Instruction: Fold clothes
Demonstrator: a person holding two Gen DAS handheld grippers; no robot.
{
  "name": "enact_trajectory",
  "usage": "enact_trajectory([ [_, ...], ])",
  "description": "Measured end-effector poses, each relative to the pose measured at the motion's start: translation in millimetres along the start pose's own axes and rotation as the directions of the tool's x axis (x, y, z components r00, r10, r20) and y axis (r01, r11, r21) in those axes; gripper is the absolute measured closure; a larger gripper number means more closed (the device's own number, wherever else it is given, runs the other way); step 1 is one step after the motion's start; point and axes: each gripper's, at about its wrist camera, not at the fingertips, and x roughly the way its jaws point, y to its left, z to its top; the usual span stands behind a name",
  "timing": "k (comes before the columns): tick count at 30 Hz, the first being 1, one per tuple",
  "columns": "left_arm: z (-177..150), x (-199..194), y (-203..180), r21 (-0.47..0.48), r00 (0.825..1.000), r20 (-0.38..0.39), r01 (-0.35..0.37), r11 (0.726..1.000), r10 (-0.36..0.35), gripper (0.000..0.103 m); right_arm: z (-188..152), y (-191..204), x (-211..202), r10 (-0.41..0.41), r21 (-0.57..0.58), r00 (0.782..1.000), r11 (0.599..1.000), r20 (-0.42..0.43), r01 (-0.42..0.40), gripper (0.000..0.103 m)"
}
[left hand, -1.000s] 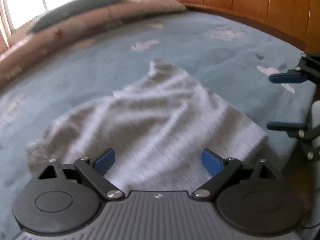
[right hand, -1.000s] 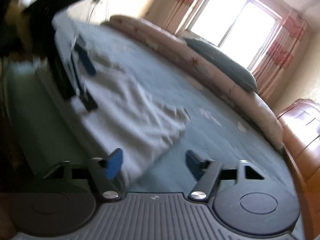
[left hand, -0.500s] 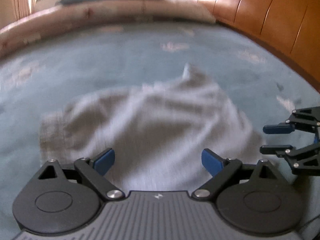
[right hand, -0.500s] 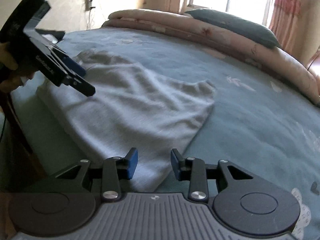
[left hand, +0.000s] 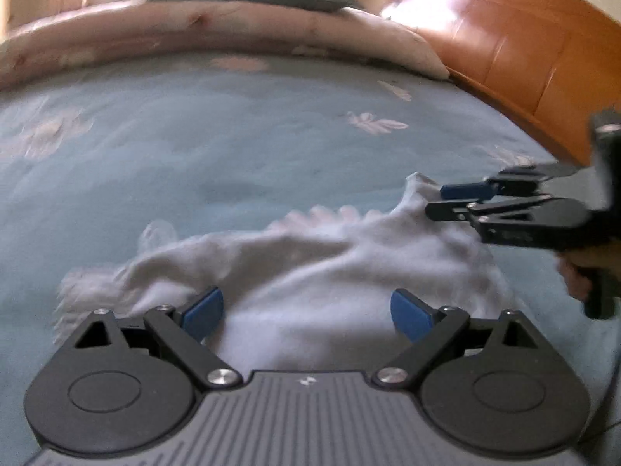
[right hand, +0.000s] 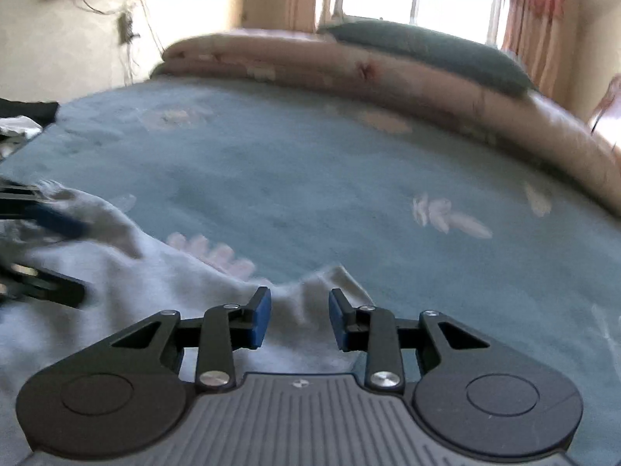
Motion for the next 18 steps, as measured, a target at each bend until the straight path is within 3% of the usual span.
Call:
enact_trajectory([
  [2,-13.2,-14.8,10.1,-0.021,1.000,-0.015,0.013,1.000,-0.013,0.010,-7.6,-8.8,10.0,0.005,0.019,1.000,1.000,-0.025,-0.005,0.068],
  [5,-14.5,-32.4,3.7,0.047,1.000,-0.020,-0.012,0.999,0.012,0.010,-7.1,-11.4,7.7,0.006,0.029,1.000,1.000,-0.014,-0.005,0.067],
  [7,-3.8,-40.2,-3.5,0.087,1.000,0.017,-0.025,0.996,0.023,0.010,0.2,-4.7,-1.2,0.010,0.028,1.000,1.000,0.014,-0.011,0.066],
  [9,12.4,-39.3,-5.8,0.092,0.998,0.069,0.004,0.996,-0.010,0.009,9.4,9.8,-11.3,0.077,0.012,0.996,0.997,0.048,-0.078,0.066],
  [13,33.3,-11.1,9.6,0.001,0.997,0.063,0.037,0.999,-0.037,0.009,23.8,50.3,-12.6,0.146,-0.112,0.988,0.984,0.050,-0.139,0.066],
  [16,29.1,7.1,32.3,-0.056,0.999,0.035,0.018,0.998,-0.016,0.014,25.2,60.4,3.9,0.123,-0.145,0.992,0.982,0.015,-0.119,0.066],
  [18,25.8,5.5,42.3,-0.065,0.999,0.045,0.032,0.997,-0.029,0.018,21.9,48.1,19.2,0.065,-0.110,0.998,0.992,-0.019,-0.067,0.066],
])
